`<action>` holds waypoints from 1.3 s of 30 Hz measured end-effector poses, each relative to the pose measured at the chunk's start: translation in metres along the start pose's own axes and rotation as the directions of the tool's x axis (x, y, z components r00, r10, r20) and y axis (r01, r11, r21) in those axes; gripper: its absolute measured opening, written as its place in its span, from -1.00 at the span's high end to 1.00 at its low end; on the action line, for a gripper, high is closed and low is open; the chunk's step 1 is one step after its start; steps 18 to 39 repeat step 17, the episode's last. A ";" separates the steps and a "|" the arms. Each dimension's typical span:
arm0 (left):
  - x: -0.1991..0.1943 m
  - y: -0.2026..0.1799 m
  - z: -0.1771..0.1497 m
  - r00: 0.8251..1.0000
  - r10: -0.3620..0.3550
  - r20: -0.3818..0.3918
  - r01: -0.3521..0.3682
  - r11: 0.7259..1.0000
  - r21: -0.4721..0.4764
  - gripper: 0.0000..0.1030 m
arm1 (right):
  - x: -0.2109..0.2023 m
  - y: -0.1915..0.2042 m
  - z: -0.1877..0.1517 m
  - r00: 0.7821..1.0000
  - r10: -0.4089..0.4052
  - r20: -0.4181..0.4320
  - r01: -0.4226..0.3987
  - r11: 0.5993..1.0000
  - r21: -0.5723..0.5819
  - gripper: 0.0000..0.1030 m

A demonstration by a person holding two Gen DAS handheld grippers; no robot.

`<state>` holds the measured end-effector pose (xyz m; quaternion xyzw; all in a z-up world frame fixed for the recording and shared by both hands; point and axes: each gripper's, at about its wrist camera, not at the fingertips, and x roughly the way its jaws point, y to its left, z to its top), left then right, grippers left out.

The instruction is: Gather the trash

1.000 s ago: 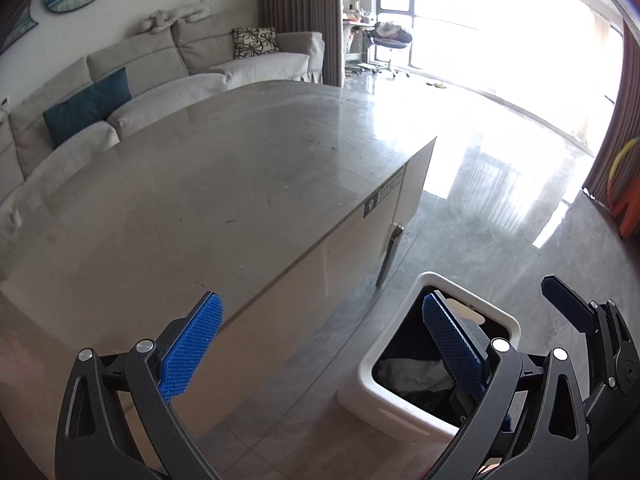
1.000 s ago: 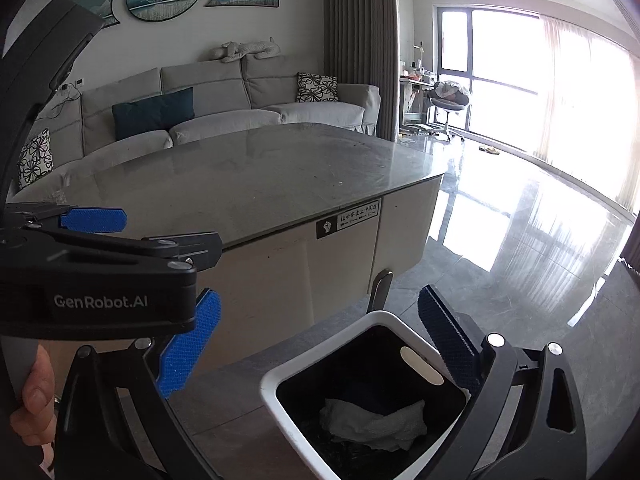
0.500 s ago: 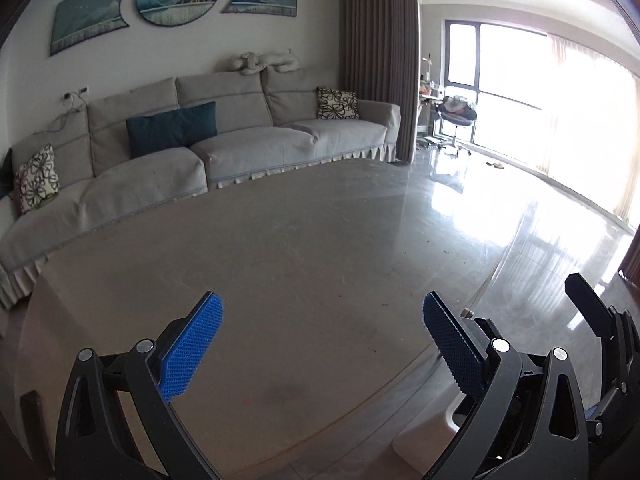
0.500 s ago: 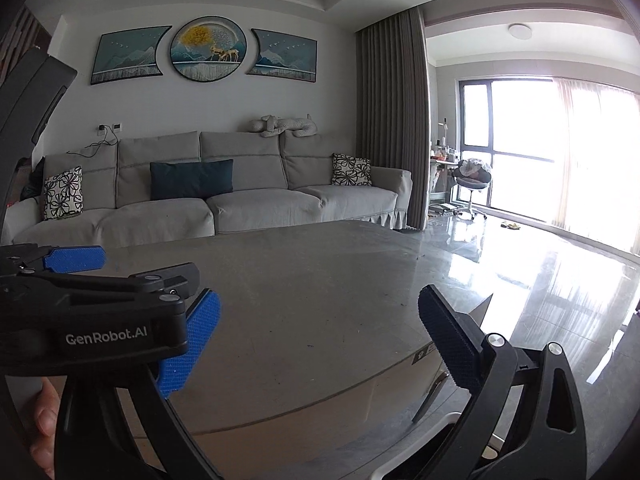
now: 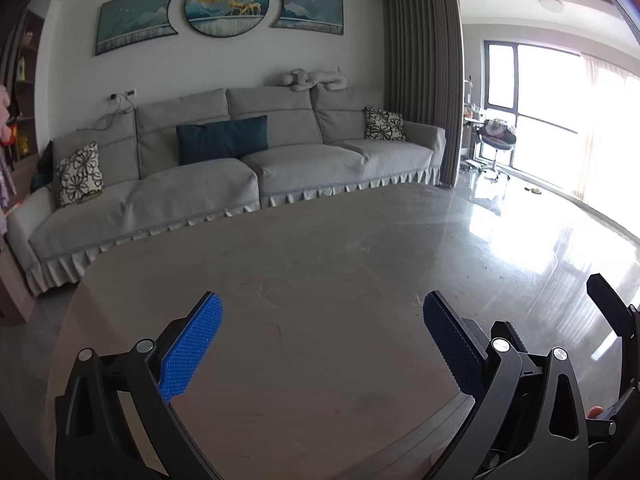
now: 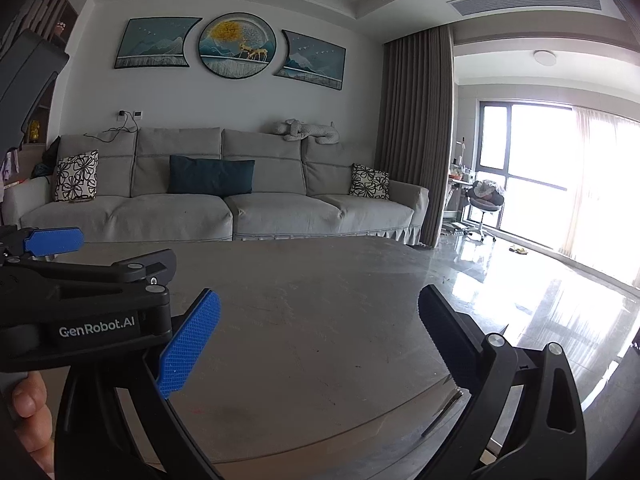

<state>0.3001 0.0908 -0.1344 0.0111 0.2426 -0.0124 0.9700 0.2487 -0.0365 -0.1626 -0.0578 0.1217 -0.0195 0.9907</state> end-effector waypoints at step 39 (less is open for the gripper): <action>-0.002 0.051 -0.001 0.999 0.025 0.043 -0.023 0.999 -0.043 -0.93 | 0.006 0.042 0.007 1.000 0.007 0.006 -0.007 1.000 -0.011 -0.91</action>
